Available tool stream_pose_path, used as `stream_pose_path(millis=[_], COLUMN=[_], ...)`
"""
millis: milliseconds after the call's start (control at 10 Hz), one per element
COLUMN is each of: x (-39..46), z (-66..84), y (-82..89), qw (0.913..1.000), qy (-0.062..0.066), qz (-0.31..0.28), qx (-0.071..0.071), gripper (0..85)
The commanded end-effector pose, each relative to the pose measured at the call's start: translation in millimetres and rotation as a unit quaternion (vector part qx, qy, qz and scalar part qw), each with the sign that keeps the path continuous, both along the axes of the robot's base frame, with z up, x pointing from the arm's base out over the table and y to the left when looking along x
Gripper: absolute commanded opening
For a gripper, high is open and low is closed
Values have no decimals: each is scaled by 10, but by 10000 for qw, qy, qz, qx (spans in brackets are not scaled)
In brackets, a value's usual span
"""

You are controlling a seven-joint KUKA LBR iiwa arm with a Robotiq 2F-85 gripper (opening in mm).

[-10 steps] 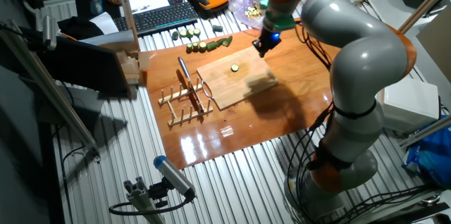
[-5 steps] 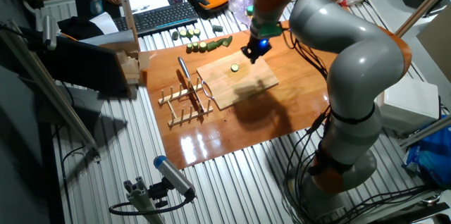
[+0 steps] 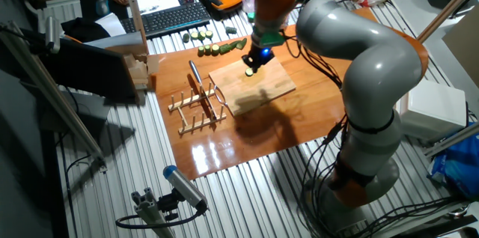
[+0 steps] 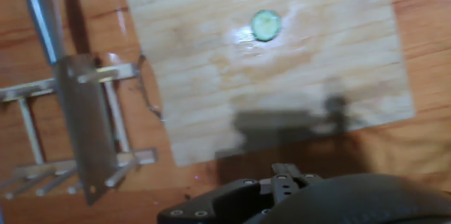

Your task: Chop the cucumber into shreds

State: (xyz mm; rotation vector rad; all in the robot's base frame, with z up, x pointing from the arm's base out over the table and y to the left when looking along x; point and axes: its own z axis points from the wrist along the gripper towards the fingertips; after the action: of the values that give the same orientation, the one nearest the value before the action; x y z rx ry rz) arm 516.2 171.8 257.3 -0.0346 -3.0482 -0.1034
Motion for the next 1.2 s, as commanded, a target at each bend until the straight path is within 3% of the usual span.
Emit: stream_pose_path(millis=[0, 400, 500, 600, 900, 1000, 1100], x=[-1, -1, -1, -1, -1, -1, 12], z=[1, 1, 1, 1, 1, 1, 2], y=[703, 703, 703, 703, 703, 703, 924], qw=[9999, 9963, 9950, 9938, 9953, 9961, 9976], qy=[-55, -215, -238, -193, -94, -107, -102], qz=[106, 822, 956, 1090, 936, 875, 676], qx=[9, 100, 179, 102, 220, 67, 57], gripper=[0, 0, 0, 0, 0, 0, 0])
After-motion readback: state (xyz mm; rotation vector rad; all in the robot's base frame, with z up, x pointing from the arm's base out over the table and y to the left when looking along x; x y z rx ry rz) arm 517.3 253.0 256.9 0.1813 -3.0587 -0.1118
